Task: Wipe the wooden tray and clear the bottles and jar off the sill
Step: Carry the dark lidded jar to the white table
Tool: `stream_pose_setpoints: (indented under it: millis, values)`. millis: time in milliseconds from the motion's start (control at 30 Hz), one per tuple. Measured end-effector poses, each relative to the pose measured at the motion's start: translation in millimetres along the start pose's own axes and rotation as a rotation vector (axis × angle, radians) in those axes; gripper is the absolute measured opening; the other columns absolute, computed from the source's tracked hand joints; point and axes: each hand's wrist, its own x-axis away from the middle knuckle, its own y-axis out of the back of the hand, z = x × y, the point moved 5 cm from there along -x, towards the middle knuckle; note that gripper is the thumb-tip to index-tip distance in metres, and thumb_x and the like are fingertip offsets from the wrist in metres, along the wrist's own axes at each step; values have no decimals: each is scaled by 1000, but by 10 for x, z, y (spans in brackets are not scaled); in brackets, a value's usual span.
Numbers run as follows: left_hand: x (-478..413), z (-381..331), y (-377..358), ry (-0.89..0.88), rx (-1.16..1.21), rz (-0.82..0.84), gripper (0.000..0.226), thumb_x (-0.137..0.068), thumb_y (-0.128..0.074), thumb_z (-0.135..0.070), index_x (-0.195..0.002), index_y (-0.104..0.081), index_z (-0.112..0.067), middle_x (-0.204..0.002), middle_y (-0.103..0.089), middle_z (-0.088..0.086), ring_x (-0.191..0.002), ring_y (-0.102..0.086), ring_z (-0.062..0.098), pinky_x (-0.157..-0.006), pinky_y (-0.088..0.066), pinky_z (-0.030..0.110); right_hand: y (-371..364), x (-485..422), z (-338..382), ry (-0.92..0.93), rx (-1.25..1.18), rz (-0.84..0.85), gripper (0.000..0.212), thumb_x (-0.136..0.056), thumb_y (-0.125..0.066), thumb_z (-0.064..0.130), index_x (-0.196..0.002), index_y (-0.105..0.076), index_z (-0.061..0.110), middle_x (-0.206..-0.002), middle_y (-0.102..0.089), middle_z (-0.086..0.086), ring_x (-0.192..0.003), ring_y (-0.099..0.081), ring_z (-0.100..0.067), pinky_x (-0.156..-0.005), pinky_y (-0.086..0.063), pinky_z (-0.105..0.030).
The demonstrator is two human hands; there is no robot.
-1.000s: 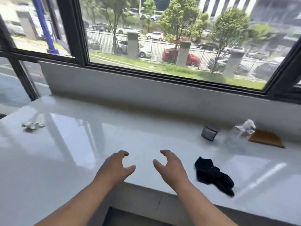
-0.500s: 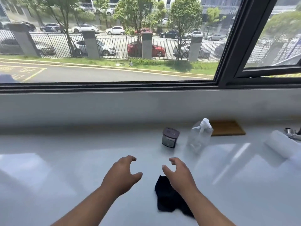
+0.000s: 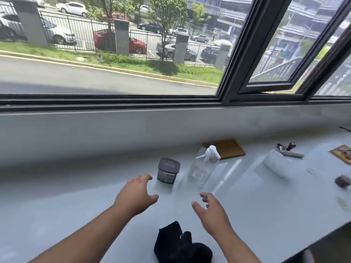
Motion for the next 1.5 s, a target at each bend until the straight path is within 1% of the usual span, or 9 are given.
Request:
stream_pose_setpoints:
  millis: [233, 400, 500, 667, 867, 1033, 1233, 1400, 1500]
  values:
    - [-530, -116, -228, 21, -69, 65, 78, -84, -70, -52, -154, -41, -36, -159, -44, -12, -142, -44, 16, -102, -49, 35, -287, -460, -125, -112, -119, 85, 44, -96, -60, 53, -135, -55, 34, -134, -59, 9, -118, -58, -12, -101, -48, -34]
    - [-1096, -296, -305, 35, -165, 31, 88, -82, -75, -52, -158, -33, -38, -163, -37, -12, -142, -45, 19, -102, -50, 38, -559, -1171, -100, -191, -305, 203, 34, -100, -58, 44, -130, -61, 28, -113, -63, 18, -102, -59, 3, -87, -45, -28]
    - [-1467, -408, -430, 16, -263, 49, 98, -79, -78, -49, -162, -28, -38, -169, -29, -10, -144, -44, 23, -104, -51, 40, -789, -1578, -135, -273, -434, 302, 27, -102, -53, 40, -124, -62, 28, -114, -64, 12, -107, -63, -15, -97, -53, -38]
    - [-1942, -492, -705, -18, -447, 196, 112, -79, -83, -44, -167, -15, -34, -175, -19, -3, -150, -36, 29, -113, -47, 45, -1042, -1938, -164, -450, -725, 413, 17, -103, -52, 41, -115, -62, 35, -124, -63, 7, -105, -67, -23, -82, -55, -35]
    - [-2066, -512, -762, -7, -448, 200, 73, -73, -77, -39, -140, -50, -28, -127, -55, 0, -118, -57, 27, -91, -55, 40, -1151, -2086, -241, -525, -860, 441, 30, -101, -56, 41, -124, -65, 24, -125, -68, 0, -107, -69, -27, -94, -56, -46]
    - [-1612, -240, -607, 176, -305, 100, 74, -66, -74, -51, -133, -53, -31, -119, -55, -4, -110, -60, 23, -77, -49, 34, -1160, -1960, -61, -531, -857, 485, 17, -102, -58, 35, -109, -67, 23, -118, -68, -6, -112, -69, -34, -96, -55, -49]
    - [-662, 250, -61, 328, -210, -15, 73, -61, -70, -56, -128, -54, -31, -116, -55, -6, -109, -57, 20, -78, -50, 35, -1508, -1267, 354, -456, -746, 636, 35, -102, -57, 38, -132, -59, 20, -129, -65, -7, -109, -67, -34, -98, -55, -51]
    - [669, 880, 434, 467, -119, -127, 94, -44, -48, -77, -127, -55, -33, -115, -54, -6, -105, -56, 19, -76, -46, 34, -2118, -180, 727, -385, -598, 827, 39, -99, -60, 42, -129, -62, 19, -127, -68, -8, -110, -69, -38, -84, -58, -47]
    - [1549, 1297, 643, 549, -87, -194, 83, -57, -61, -67, -131, -54, -31, -120, -55, -4, -110, -55, 20, -80, -51, 35, -2475, 580, 920, -321, -495, 921, 37, -96, -62, 45, -125, -65, 21, -125, -70, -7, -109, -70, -38, -82, -59, -47]
